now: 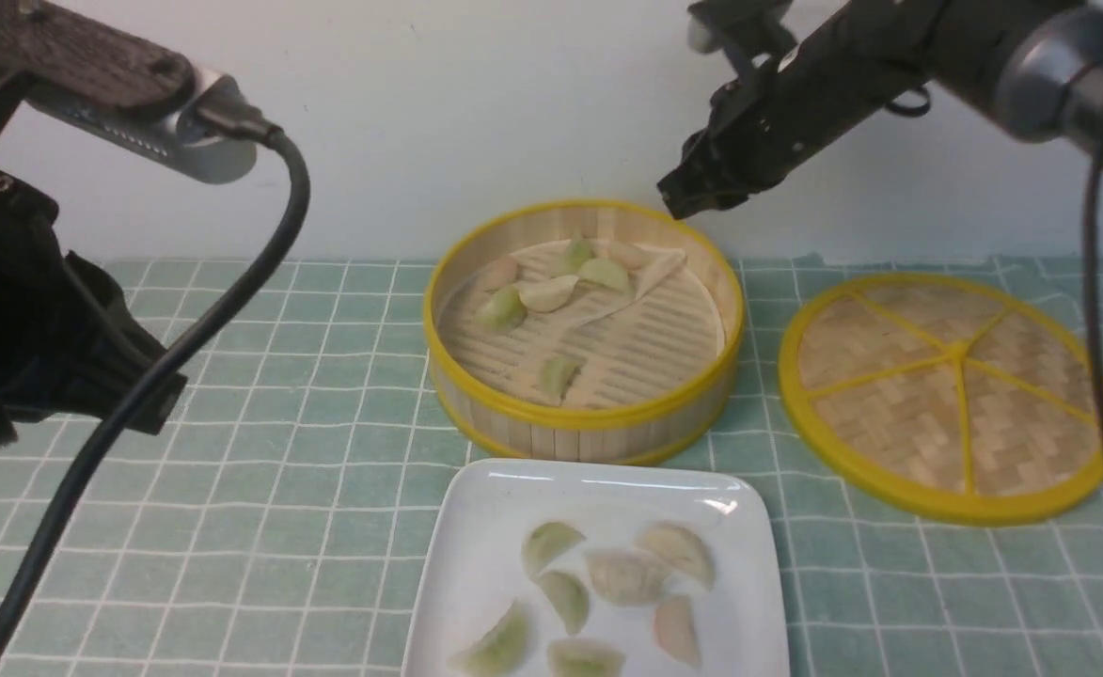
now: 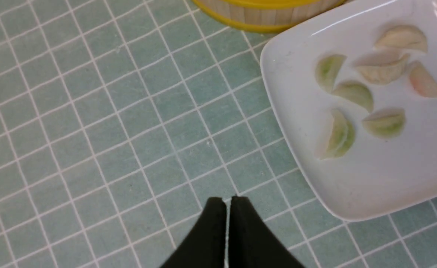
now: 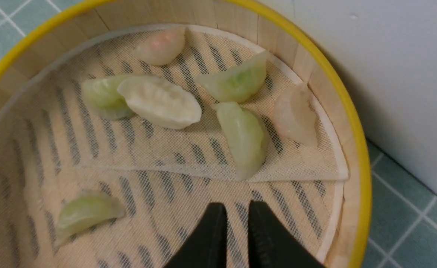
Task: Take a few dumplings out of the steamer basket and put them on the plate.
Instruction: Use the right arm to grab a dumpling from inside the steamer
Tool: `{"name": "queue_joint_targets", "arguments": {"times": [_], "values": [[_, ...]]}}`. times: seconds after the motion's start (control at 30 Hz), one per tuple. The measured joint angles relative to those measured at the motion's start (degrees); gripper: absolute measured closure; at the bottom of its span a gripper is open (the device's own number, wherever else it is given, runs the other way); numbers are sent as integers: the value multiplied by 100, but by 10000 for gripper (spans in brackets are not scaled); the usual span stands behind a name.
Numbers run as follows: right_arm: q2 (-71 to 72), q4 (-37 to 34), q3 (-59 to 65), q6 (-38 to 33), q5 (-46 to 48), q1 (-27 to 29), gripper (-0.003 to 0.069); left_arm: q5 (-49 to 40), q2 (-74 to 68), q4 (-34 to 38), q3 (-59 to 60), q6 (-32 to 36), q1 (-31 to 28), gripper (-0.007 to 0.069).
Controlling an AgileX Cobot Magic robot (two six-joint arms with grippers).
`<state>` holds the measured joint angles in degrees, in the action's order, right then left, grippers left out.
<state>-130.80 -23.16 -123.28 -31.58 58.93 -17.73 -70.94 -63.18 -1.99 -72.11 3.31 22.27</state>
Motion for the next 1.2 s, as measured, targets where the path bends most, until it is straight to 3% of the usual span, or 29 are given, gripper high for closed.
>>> {"name": "queue_joint_targets", "arguments": {"times": [0.07, 0.3, 0.43, 0.67, 0.7, 0.77, 0.83, 1.0, 1.2], "values": [[-174, 0, -110, -35, -48, -30, 539, -34, 0, -53, 0, -49, 0, 631], [-1223, 6, -860, -309, -266, -197, 312, -83, 0, -306, 0, -153, 0, 631], [-1512, 6, -1015, -371, -434, -265, 269, -87, 0, -422, 0, -153, 0, 631], [-1719, 74, -1093, -488, -675, -356, 283, -87, 0, -541, 4, -158, 0, 631], [-1731, 136, -1115, -446, -697, -378, 305, -87, 0, -541, 4, -158, 0, 631], [-1744, 291, -1124, -295, -698, -411, 424, -87, 2, -552, 4, -158, 0, 631], [-1701, 395, -1124, -158, -644, -437, 466, -87, 2, -560, 4, -158, 0, 631], [-1301, 1060, -1115, 210, 52, -443, 463, -87, 2, -606, 4, -158, 0, 631], [-570, 1207, -1115, 483, 1050, -437, 463, -87, 2, -623, 4, -200, 0, 631]]}}
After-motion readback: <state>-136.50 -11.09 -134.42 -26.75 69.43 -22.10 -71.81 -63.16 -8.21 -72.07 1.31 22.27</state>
